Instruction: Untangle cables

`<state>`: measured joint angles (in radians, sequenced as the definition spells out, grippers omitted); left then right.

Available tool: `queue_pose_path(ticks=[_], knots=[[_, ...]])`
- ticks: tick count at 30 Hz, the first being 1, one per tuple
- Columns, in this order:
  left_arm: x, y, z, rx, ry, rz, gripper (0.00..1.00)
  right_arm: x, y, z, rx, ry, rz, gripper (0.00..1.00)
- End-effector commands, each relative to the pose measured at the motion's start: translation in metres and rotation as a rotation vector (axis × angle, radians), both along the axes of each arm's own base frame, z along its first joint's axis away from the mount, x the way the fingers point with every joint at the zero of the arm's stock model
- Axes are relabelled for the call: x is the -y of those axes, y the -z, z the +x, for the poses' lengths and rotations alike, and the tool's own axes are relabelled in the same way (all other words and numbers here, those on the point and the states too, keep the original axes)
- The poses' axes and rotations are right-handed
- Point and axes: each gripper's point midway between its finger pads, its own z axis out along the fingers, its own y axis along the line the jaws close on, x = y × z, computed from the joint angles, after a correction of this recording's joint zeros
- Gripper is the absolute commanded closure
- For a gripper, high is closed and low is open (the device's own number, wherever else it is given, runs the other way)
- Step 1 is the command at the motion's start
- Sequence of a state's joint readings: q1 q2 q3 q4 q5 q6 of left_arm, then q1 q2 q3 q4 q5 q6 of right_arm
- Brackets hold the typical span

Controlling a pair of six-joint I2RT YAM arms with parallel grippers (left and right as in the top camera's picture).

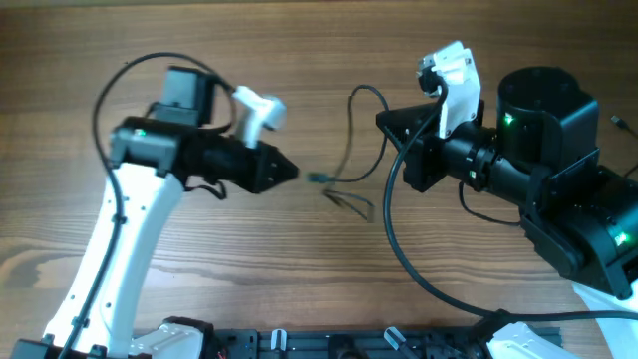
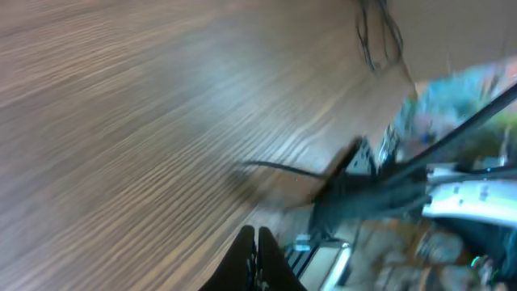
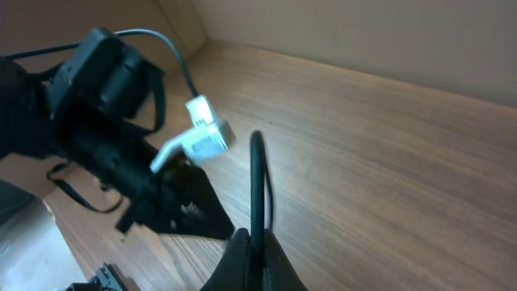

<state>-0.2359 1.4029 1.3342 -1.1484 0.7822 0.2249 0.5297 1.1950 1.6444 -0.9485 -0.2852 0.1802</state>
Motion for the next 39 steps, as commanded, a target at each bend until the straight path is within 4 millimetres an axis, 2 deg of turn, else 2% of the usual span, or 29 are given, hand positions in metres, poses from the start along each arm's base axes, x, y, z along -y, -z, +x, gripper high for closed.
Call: queue_pose_path(ticks=[1,8,12,15,18,27,30,34,39], knots=[[0.019,0.005,-0.006,0.099,0.113,0.052,0.96,-0.008,-0.008,-0.004,0.054,-0.076,-0.001,0.96],[0.039,0.007,-0.011,0.161,0.178,0.083,0.96,-0.016,-0.026,-0.008,0.111,-0.126,0.055,0.95],[0.042,0.005,-0.008,0.181,0.178,0.076,0.96,-0.020,-0.030,-0.012,0.116,-0.156,0.077,0.95],[0.039,0.007,0.003,0.185,0.117,0.103,0.96,-0.019,-0.031,-0.013,0.107,-0.149,0.084,0.95],[0.033,0.007,0.023,0.196,-0.008,0.147,0.96,-0.018,-0.032,-0.015,0.112,-0.149,0.087,0.95],[0.042,-0.009,0.047,0.194,-0.155,0.068,0.96,-0.015,-0.038,-0.019,0.128,-0.148,0.098,0.95],[0.043,-0.011,0.050,0.177,-0.184,0.053,0.88,-0.014,-0.040,-0.021,0.135,-0.148,0.101,0.96],[0.046,-0.005,0.051,0.156,-0.185,0.057,0.82,-0.014,-0.041,-0.021,0.136,-0.148,0.103,0.96],[0.057,0.016,0.052,0.109,-0.157,0.084,0.79,-0.014,-0.041,-0.021,0.136,-0.148,0.102,0.96]])
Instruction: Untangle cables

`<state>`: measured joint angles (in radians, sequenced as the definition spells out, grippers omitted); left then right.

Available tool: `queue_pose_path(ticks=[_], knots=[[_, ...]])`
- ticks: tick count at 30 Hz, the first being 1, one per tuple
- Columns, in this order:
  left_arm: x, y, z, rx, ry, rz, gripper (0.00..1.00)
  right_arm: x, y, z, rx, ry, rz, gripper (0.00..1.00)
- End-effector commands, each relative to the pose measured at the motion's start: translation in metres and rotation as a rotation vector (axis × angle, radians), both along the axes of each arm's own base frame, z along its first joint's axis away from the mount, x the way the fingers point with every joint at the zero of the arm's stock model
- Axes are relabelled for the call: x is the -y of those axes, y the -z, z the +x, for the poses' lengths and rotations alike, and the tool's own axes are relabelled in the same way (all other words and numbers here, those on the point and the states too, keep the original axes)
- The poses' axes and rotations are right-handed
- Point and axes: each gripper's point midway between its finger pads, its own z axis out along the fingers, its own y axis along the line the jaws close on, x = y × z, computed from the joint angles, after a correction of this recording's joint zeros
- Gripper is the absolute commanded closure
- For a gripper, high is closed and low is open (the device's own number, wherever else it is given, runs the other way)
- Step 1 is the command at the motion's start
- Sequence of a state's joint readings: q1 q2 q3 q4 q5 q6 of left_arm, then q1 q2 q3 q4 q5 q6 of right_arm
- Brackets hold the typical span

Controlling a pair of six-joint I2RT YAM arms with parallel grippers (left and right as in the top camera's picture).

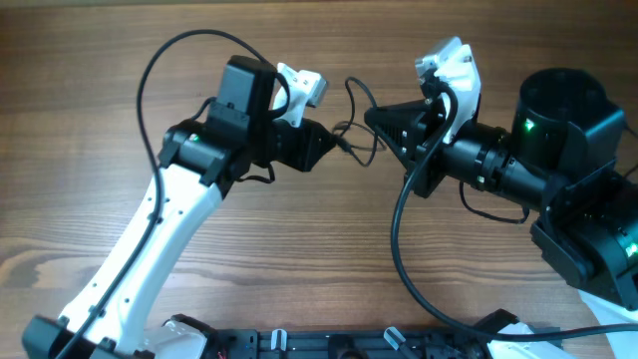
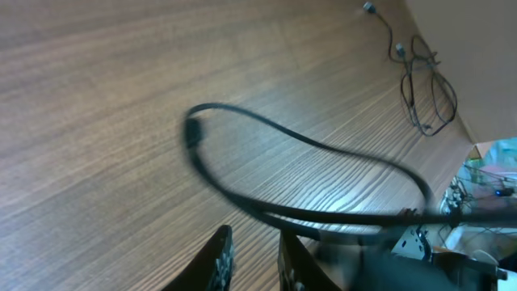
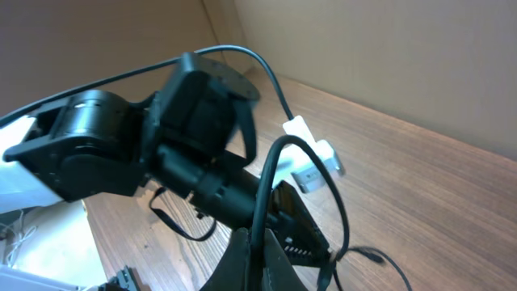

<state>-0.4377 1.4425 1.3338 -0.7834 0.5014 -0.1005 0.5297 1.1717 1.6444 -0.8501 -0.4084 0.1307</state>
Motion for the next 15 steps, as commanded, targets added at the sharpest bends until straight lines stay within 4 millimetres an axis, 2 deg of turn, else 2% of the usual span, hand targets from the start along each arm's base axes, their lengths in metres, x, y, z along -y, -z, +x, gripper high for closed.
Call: queue_pose_path(ticks=[1,7,8,11,12,13,15], knots=[[0.012,0.021,0.002,-0.055,0.010,0.019,0.79,0.001,-0.010,-0.007,0.020,-0.017,0.024,0.96],[0.031,0.036,0.001,-0.080,0.042,0.024,0.82,0.001,-0.008,-0.008,0.013,-0.017,0.020,0.96],[0.034,0.036,-0.001,-0.078,0.053,0.024,0.78,0.001,-0.007,-0.008,0.012,-0.016,0.019,0.96],[0.042,0.036,-0.006,-0.072,0.078,0.022,0.48,0.004,-0.005,-0.005,0.011,0.009,0.006,0.96],[0.045,0.036,-0.008,-0.072,0.084,0.021,0.42,0.006,-0.004,-0.002,0.011,0.026,-0.001,0.96],[0.047,0.036,-0.010,-0.072,0.092,0.022,0.38,0.010,-0.002,0.001,0.009,0.053,-0.010,0.96],[0.050,0.036,-0.014,-0.074,0.101,0.021,0.37,0.021,0.001,0.012,-0.022,0.158,-0.011,0.95]])
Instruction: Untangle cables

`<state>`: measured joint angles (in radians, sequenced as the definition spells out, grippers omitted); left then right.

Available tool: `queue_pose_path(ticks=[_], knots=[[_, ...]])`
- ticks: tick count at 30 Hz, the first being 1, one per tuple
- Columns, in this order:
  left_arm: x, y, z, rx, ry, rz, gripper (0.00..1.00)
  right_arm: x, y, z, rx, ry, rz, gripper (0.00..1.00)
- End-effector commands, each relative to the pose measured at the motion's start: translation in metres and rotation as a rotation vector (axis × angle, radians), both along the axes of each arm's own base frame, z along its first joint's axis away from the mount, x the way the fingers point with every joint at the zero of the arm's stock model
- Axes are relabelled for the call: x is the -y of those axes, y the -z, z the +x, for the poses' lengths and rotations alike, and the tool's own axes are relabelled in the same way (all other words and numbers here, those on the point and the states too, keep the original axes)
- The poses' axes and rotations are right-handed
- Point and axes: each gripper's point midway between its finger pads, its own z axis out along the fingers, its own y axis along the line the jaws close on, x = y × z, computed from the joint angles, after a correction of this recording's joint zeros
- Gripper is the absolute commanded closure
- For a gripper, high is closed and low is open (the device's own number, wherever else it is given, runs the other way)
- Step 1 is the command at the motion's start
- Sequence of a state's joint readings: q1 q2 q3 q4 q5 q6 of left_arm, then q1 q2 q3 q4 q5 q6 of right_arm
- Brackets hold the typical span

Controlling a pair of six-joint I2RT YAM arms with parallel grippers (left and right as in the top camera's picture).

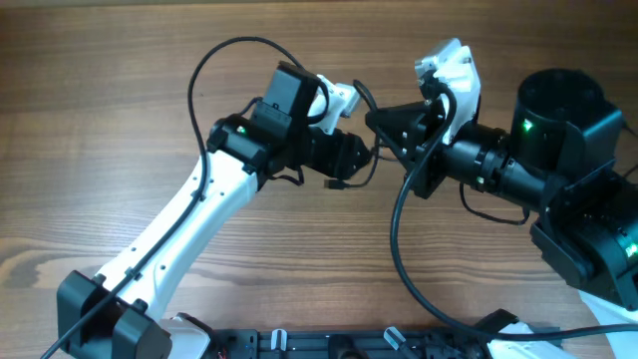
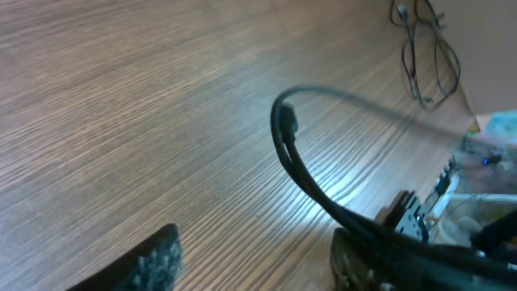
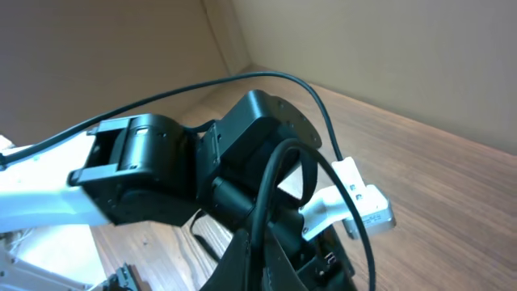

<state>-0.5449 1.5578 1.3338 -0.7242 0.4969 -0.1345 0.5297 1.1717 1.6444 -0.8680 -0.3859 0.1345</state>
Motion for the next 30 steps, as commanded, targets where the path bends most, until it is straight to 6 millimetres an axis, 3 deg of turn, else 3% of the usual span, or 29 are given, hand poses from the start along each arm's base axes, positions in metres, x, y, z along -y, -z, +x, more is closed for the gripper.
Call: queue_pose_path(ticks=[1,13,17,22,26,28,30], knots=[[0.009,0.001,-0.008,-0.007,0.022,-0.002,0.37,0.022,-0.002,0.014,-0.021,0.179,0.008,0.96],[0.019,-0.011,0.004,-0.078,-0.117,-0.092,0.49,0.029,-0.021,0.029,-0.010,0.287,0.106,0.96],[0.022,-0.016,0.008,-0.055,-0.119,-0.113,0.62,0.028,-0.022,0.028,-0.024,0.286,0.125,0.96],[0.027,-0.025,0.016,-0.010,-0.121,-0.143,0.70,0.028,-0.018,0.027,-0.037,0.287,0.115,0.96],[0.012,-0.023,0.043,0.014,-0.327,-0.109,0.83,0.030,-0.014,0.023,-0.052,0.288,0.101,0.96],[-0.004,-0.021,0.061,0.016,-0.498,-0.087,0.86,0.032,-0.010,0.021,-0.061,0.288,0.090,0.96],[-0.007,-0.023,0.066,0.021,-0.544,-0.098,0.86,0.032,-0.009,0.020,-0.067,0.288,0.084,0.96]])
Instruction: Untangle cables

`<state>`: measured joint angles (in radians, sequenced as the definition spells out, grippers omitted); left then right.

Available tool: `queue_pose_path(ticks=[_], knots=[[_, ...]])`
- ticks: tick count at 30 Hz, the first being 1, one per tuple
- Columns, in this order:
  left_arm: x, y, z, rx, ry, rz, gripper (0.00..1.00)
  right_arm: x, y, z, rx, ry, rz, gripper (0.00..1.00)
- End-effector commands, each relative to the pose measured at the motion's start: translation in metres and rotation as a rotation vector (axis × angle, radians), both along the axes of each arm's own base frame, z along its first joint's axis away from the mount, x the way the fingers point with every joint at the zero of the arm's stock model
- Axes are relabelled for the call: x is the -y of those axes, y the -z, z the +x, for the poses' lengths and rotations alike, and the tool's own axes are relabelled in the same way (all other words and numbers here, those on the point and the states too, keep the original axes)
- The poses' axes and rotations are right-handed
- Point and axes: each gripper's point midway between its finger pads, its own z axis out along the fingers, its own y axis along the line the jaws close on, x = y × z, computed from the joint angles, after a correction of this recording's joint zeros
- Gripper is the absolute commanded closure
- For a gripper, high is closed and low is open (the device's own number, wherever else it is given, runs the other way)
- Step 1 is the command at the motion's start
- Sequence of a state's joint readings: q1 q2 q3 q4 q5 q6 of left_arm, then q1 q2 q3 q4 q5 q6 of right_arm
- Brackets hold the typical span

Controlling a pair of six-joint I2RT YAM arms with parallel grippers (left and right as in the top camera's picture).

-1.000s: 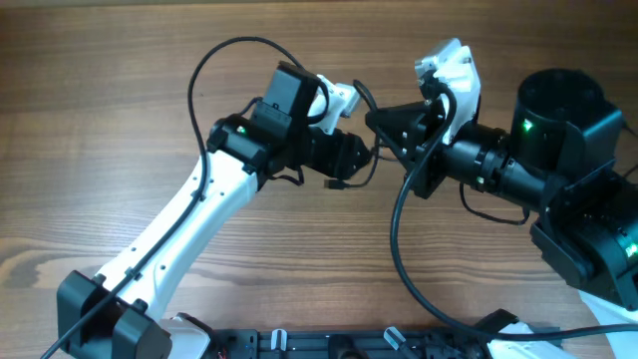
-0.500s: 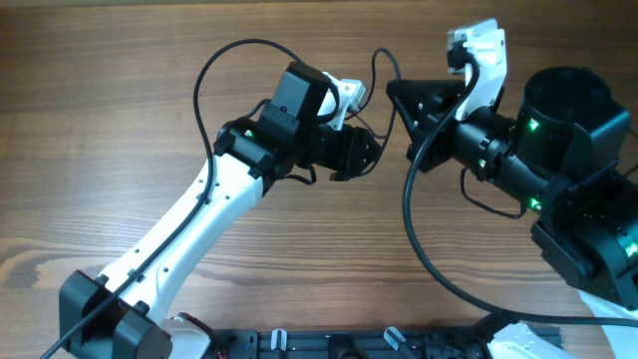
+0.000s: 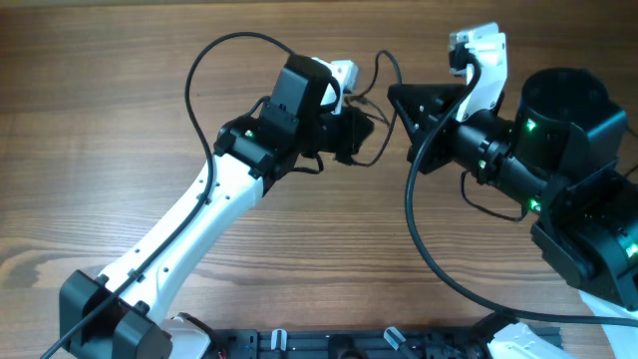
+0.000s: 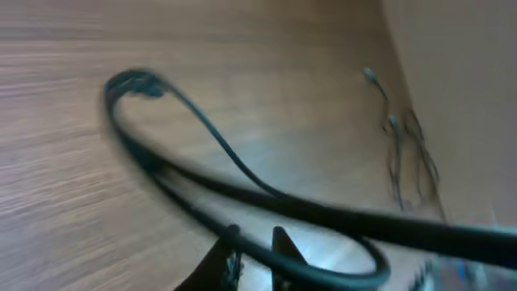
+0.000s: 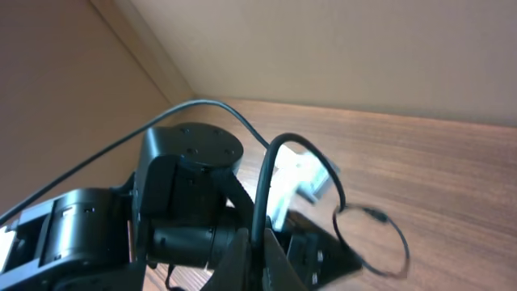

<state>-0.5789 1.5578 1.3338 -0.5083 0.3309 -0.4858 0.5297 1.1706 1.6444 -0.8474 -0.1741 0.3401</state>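
Note:
A thin black cable runs between both grippers over the wooden table. My right gripper is shut on it; the cable rises from the fingers and curls into a small loop. In the overhead view the right gripper points left, tip to tip with my left gripper. In the left wrist view the left gripper has its jaws close together with the cable passing between them.
A second bundle of thin cables lies on the table beyond the left gripper. The right arm's own thick black lead hangs in an arc, and the left arm's lead loops above it. A black rail lines the front edge.
The left gripper's jaws, then wide open beside the cable, are now closed on it. Both grippers have shifted toward the far side of the table, the right one also slightly rightward.
First the left gripper was shut and well left of the right one, which held the cable with its tangle on the table. Then the left gripper was close to the right one, slightly open. Then it stood wide open at the cable; now it grips it.

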Motion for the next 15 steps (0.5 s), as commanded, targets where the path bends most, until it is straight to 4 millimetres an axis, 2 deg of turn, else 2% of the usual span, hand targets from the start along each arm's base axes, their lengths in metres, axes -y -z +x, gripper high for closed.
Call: queue_pose_path(ticks=[1,7,10,15], knots=[[-0.020,-0.001,0.027,0.000,-0.243,0.006,0.86,0.008,-0.006,-0.007,0.010,0.019,0.005,0.96],[-0.017,-0.022,0.045,0.012,-0.369,-0.124,0.81,0.007,0.002,-0.014,-0.027,-0.004,-0.005,0.96],[-0.012,-0.038,0.054,0.012,-0.420,-0.227,0.67,0.003,0.007,-0.019,-0.055,-0.036,-0.007,0.96],[0.006,-0.065,0.055,0.030,-0.359,-0.361,0.73,0.001,0.011,-0.024,-0.076,-0.060,-0.010,0.96]])
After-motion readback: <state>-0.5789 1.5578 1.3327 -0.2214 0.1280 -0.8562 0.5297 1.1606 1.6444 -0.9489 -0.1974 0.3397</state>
